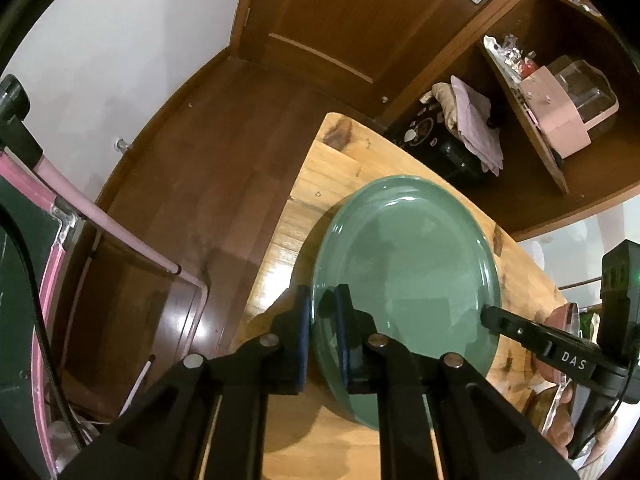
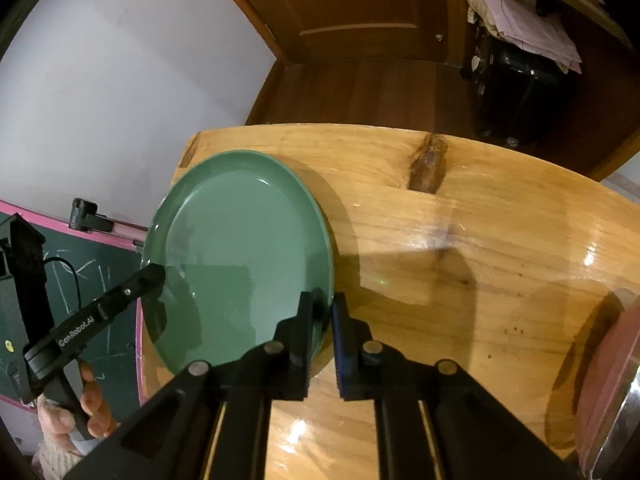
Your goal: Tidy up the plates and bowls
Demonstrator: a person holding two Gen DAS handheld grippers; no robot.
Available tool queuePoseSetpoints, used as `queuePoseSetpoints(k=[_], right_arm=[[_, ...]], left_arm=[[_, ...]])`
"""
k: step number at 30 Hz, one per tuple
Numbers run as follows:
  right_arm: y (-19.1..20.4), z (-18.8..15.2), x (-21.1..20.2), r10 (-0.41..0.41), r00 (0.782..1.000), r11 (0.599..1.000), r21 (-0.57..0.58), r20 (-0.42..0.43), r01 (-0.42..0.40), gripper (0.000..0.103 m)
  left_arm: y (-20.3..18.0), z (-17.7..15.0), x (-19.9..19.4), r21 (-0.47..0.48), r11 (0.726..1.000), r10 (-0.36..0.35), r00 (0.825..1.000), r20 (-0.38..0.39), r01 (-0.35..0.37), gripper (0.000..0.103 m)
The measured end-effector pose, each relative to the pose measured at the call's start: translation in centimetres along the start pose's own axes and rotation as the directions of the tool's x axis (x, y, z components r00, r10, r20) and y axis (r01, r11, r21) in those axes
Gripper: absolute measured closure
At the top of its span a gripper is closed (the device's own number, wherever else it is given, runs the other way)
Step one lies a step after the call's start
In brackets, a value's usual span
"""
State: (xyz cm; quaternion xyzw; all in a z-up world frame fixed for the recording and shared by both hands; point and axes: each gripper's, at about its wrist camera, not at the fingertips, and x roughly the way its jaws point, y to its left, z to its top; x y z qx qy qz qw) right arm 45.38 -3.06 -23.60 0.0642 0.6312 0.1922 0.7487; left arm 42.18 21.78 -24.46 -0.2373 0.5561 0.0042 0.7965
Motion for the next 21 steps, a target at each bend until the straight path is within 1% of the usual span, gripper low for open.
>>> queuePoseSetpoints(k=[3,6,10,16,21], right_arm=[[0.1,-0.4,-1.0,0.011,1.0,1.0,0.0,0.008,-0.011,0.095],[0.5,-1.1,-2.5,0.011,1.0,1.0,-0.013,0.025,-0.011,0.095],[0.7,-2.5,-4.8,0.02,0.999,1.0,-0.018,0.039,-0.019,0.095],[0.9,-6.1,-9.2,0.034,0.998,0.999,-0.006,0.057,-0.033,0.095],[1.6,-10.5,-14.2,0.035,0.995,0.999,0.003,0.097,-0.035,0.095]], left_arm=[[-0.1,-0.1,-1.0,-0.017,1.0,-0.019,1.0,0.008,0.019,0.095],[-0.6,-0.5,-2.6,-0.006,1.0,-0.027,0.999,0.018,0.027,0.095],[-1.2,-1.5,-4.7,0.0,0.999,-0.045,0.999,0.012,0.045,0.096],[-3.4,-4.6,-9.9,0.043,0.997,-0.065,0.998,0.014,0.064,0.096],[-5.2,-8.2,-15.2,0.082,0.993,-0.085,0.996,0.028,0.082,0.096]])
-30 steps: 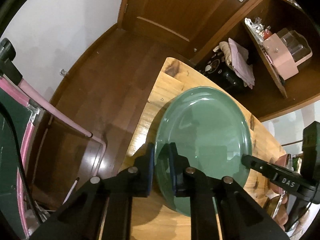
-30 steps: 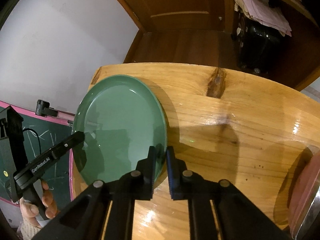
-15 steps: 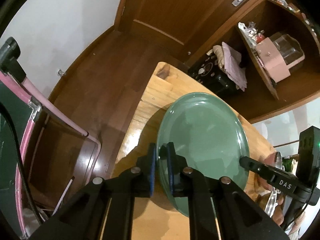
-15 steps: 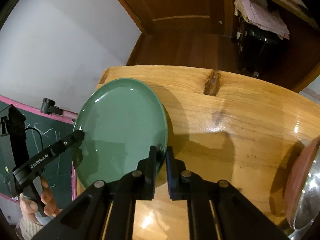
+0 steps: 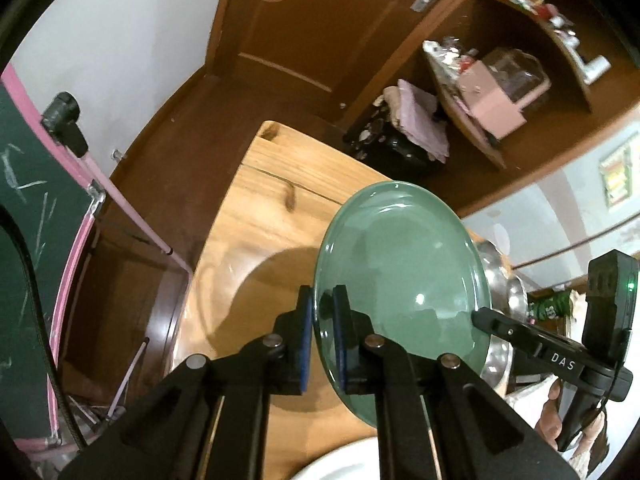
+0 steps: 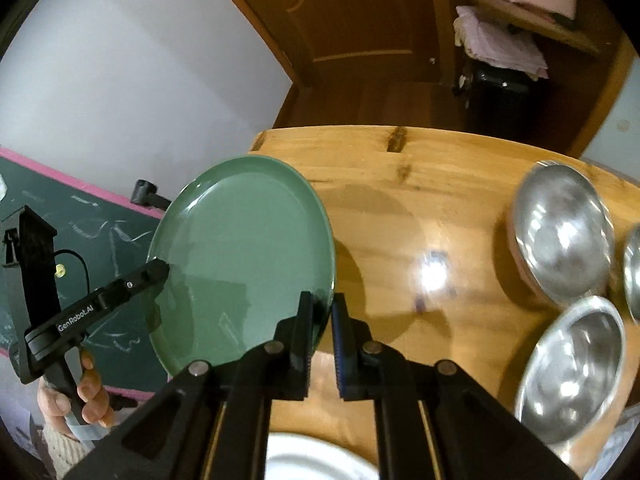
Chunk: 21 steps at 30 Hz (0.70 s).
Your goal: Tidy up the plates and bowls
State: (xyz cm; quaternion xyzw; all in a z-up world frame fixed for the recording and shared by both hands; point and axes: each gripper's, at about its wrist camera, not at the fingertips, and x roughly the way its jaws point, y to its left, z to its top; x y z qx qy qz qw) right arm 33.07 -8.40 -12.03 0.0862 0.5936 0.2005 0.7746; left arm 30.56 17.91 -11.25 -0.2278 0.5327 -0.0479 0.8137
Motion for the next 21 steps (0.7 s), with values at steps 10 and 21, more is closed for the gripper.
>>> queuePoseSetpoints(k=[10,21], right_arm=[[2.7,-8.7,-10.5,-0.034,0.993,0.999,-0.021,0.114,0.036,0.095],[2.8,-18.8,-14.2,-0.058,0.987,0.998,-0.017,0.152,0.061,0.095]], left_arm=[[-3.7,-8.1,-9.7,0.071,0.996,-0.058,0.997,0.057,0.054,0.096],[-4.9,-17.7,-13.3,0.153,0.987,-0.053,0.998,0.039,0.047,0.095]])
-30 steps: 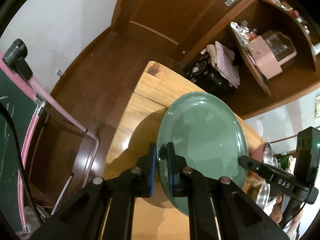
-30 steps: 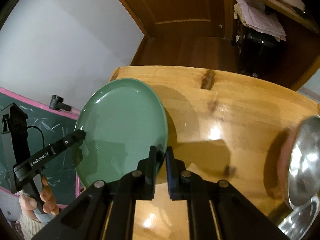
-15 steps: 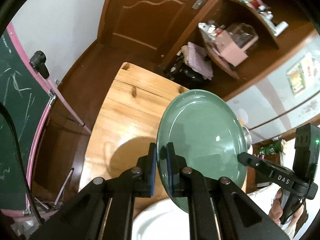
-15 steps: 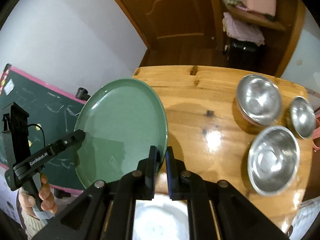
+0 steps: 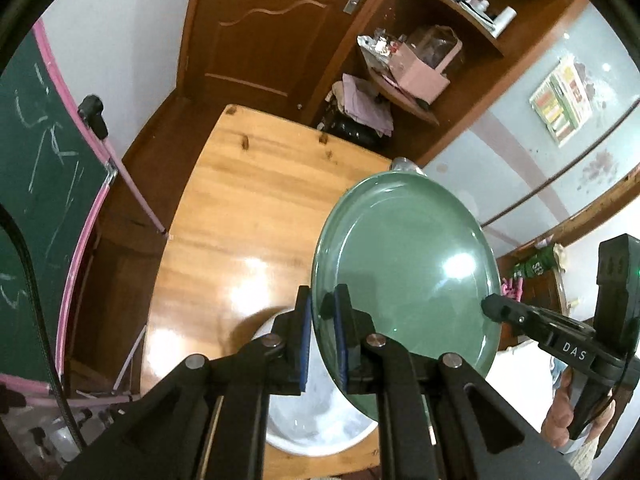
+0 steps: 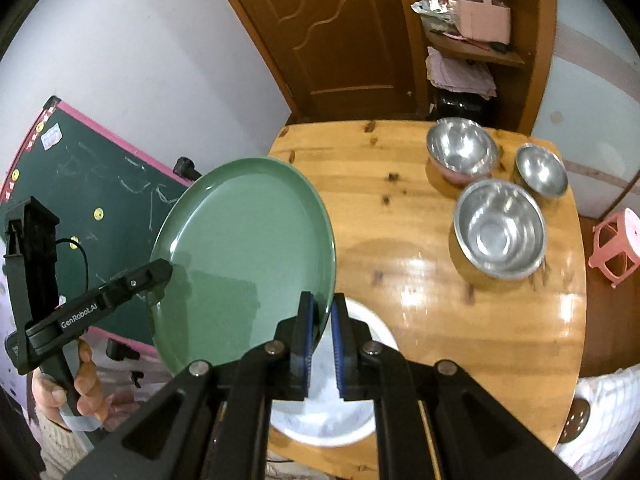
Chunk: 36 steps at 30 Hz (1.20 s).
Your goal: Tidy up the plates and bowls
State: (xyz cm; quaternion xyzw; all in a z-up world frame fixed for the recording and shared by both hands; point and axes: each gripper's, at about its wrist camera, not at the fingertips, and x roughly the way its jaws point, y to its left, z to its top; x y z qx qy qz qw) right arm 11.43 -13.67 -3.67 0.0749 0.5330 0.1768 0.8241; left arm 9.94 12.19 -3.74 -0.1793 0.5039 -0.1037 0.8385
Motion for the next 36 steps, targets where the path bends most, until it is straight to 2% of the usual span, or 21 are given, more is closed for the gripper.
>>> queuePoseSetpoints(k=[4,9,18,23,26,32,36], right_arm=[[-0.6,-3.7,0.4,0.011,1.0,1.0,0.02,0.007,-0.012,0.095],[-1.8,-7.8,2.4,-0.023,1.0,0.999,0.034,0.011,0.023,0.095],[-3.7,-12.9,8.1,-0.063,0.996,0.997,0.045,-0.061,0.065,0.095],[-4.4,-13.8,10.3,-0.062,0.993,0.996,0.06,-0.098,0.068,0.095],[-4.4,-14.2,11.0,-0.061,0.993,0.996,0.055,-0.103,0.067,0.095],[-4.6,-14.4,11.9,-0.062,0.992,0.996,0.057,-0.114,0.069,0.094],[-4.1,-14.3,11.7,-0.12,0.989,0.992,0.017,-0.092,0.122,0.094]], left_arm=[[0.1,-3.6,0.6,0.02,1.0,0.009,1.0,-0.006,-0.009,0.095],[1.1,-7.3,3.7,0.019,0.999,0.026,0.998,-0.049,-0.025,0.094],[3.8,-12.6,9.9,-0.012,0.996,0.087,0.985,-0.152,-0.09,0.093],[4.6,-13.3,11.7,-0.008,0.993,0.114,0.978,-0.175,-0.117,0.092],[4.5,-13.1,12.0,0.013,0.99,0.143,0.976,-0.162,-0.143,0.092],[4.3,-12.8,13.0,0.008,0.989,0.149,0.971,-0.187,-0.151,0.092],[3.8,-13.0,13.5,0.038,0.984,0.176,0.967,-0.183,-0.172,0.092]])
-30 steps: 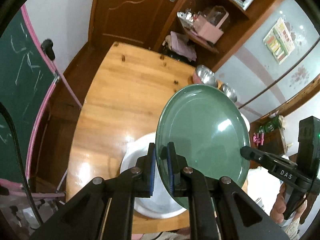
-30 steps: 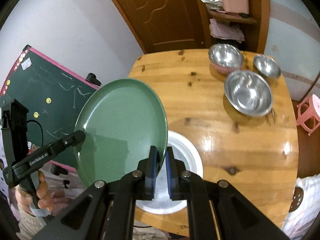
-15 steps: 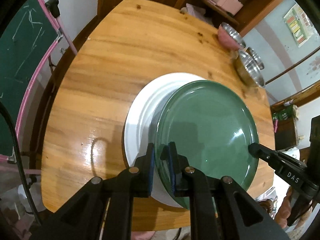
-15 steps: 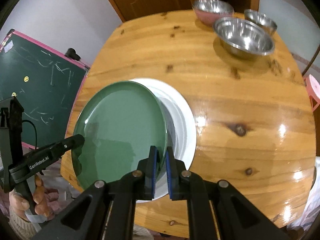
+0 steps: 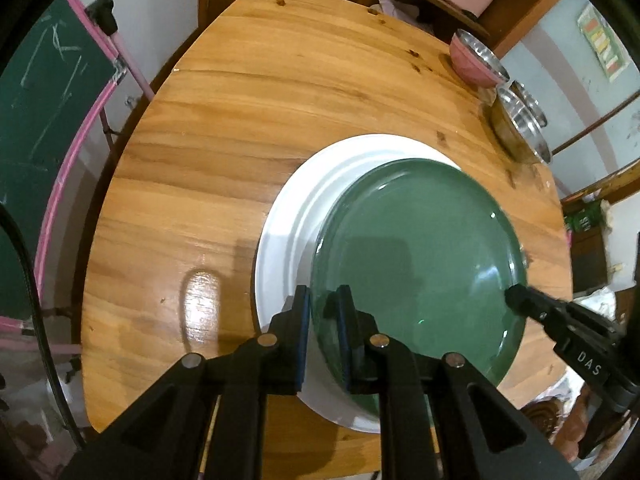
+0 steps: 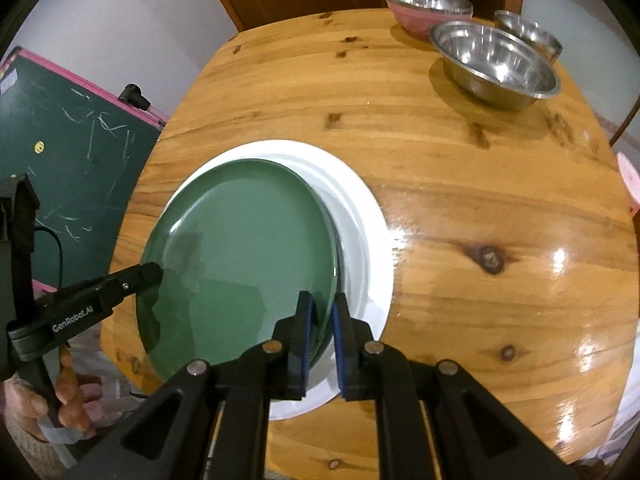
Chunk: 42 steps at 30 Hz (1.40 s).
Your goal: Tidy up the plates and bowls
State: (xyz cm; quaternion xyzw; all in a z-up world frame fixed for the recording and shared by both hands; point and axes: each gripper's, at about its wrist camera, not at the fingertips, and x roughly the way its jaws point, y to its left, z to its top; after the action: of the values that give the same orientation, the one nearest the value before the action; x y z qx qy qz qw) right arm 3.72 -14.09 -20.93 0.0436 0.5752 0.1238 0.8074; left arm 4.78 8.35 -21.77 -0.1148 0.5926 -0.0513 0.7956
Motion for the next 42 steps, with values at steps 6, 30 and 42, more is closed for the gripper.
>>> queuePoseSetpoints(k=[6,30,42], right_arm=[[0.4,-0.4,0.6,-0.071,0.997,0.996,-0.052,0.008,0.071,0.091],[0.2,-0.3,-0.9,-0.019,1.0,0.998,-0.057,-0.01,0.019,0.083],[-0.2,0.3,-5.3,0.033,0.995,0.998,-0.06,0.097,-0.027,0.082]], left_arm=[[0.1,0.0,0.2,0.01,1.0,0.012,1.0,0.001,-0.012,0.092],[-0.6,0.8,-4.0,-0.001,1.0,0.002,0.994,0.111,-0.002,0.05],[-5.3,1.2,-9.6,0.102,0.995,-0.033,0.972,0.231,0.01,0.019]])
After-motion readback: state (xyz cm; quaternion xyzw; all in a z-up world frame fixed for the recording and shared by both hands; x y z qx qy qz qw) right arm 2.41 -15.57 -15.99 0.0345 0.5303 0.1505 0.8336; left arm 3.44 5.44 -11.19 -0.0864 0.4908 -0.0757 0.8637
